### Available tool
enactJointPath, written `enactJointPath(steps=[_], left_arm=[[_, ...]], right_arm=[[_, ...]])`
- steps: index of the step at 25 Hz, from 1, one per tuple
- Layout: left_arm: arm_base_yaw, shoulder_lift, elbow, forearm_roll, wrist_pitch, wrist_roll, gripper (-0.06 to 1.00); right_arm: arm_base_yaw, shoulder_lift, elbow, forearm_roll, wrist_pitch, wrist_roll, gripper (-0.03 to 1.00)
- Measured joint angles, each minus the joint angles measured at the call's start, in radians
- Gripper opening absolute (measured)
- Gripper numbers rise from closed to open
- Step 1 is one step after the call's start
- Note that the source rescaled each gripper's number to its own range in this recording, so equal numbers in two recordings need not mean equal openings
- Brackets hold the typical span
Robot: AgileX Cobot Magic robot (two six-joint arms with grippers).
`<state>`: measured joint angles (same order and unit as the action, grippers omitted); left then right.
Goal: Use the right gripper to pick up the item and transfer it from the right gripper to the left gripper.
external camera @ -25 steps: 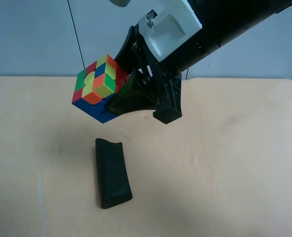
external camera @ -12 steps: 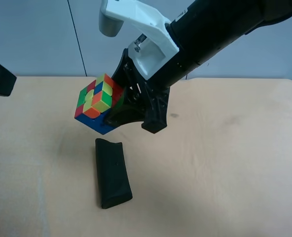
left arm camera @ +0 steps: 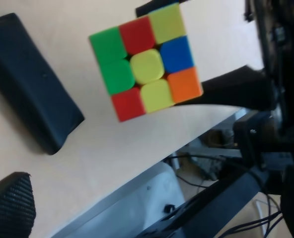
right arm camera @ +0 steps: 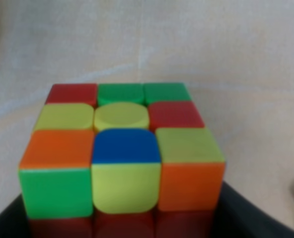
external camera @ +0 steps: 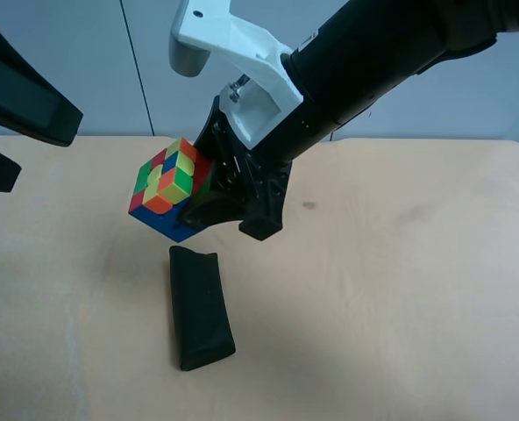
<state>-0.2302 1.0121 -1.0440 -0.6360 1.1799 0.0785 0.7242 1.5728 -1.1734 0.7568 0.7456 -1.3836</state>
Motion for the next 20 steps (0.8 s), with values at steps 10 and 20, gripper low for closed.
enactJointPath(steps=[10,20], left_arm=[[0.0,0.076,0.0,-0.014,-0.072,-0.069,1.0],[-0.07,0.166,0.0,-0.015,-0.138,-0.084,1.0]], right_arm=[[0.0,0.007,0.0,0.004,-0.013,0.0,0.01],[0.0,0.007,0.0,0.011,-0.024,0.0,0.01]])
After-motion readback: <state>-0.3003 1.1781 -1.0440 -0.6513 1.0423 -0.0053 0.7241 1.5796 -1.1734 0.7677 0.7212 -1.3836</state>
